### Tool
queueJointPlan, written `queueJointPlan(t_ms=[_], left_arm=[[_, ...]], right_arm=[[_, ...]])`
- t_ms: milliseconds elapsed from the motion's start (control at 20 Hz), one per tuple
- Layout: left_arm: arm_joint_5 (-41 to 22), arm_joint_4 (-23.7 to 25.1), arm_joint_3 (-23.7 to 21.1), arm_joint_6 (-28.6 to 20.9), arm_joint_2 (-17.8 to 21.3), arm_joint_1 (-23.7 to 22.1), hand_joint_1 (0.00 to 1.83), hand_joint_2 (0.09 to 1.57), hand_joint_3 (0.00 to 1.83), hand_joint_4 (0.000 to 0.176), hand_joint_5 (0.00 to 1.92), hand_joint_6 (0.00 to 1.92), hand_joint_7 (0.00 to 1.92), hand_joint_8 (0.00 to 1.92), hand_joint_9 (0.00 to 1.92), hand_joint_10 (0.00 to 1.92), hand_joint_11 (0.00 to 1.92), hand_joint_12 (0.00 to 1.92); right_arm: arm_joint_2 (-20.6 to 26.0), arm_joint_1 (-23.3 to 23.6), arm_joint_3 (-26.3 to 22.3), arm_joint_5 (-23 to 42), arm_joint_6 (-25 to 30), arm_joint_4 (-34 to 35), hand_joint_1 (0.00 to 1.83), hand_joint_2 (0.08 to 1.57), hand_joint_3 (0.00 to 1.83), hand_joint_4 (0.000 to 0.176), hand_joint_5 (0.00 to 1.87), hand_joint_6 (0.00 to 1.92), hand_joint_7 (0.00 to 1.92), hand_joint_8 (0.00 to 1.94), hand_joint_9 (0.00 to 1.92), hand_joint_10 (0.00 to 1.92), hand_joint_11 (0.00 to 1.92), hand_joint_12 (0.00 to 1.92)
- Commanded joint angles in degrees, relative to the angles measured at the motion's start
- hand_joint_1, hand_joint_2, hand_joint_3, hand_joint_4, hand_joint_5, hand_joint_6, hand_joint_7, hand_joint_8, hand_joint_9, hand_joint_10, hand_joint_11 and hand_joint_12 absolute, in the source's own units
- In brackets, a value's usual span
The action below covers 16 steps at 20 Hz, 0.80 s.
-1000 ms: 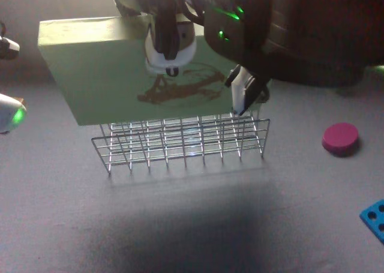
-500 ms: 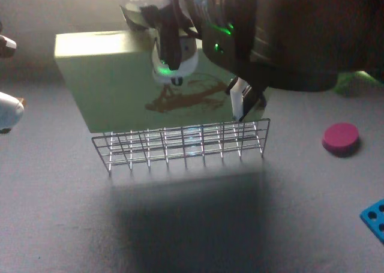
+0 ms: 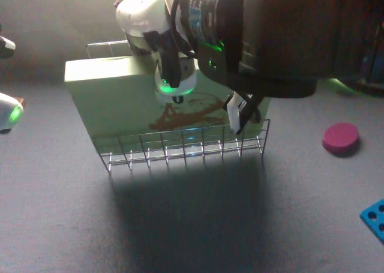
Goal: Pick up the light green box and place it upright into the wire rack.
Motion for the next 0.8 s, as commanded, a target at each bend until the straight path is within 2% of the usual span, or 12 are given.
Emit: queueJointPlan(t_ms=[0,400,750], left_arm=[[-2.8,4.2,0.0,0.1,0.0,-0.7,0.26,1.18,0.00,0.129,0.23,0.00,0.18,0.00,0.17,0.00,0.00,0.55],[-2.6,3.8,-0.1,-0.5,0.0,-0.7,0.26,1.18,0.00,0.128,0.24,0.00,0.20,0.01,0.17,0.00,0.00,0.59],[-2.6,3.6,-0.1,-0.3,0.0,-0.5,0.26,1.18,0.00,0.128,0.24,0.00,0.19,0.00,0.17,0.00,0.00,0.54]], right_arm=[[-0.2,0.2,0.2,3.0,-0.1,-4.1,1.22,1.16,0.00,0.000,0.84,1.08,0.98,1.17,0.80,1.22,0.70,1.55],[-1.3,-1.9,1.5,3.4,0.7,-6.7,1.22,1.16,0.00,0.000,0.83,1.08,0.99,1.16,0.82,1.21,0.71,1.56],[-1.9,-3.0,3.4,3.3,1.0,-6.6,1.22,1.16,0.00,0.000,0.83,1.08,0.99,1.17,0.81,1.20,0.69,1.56]])
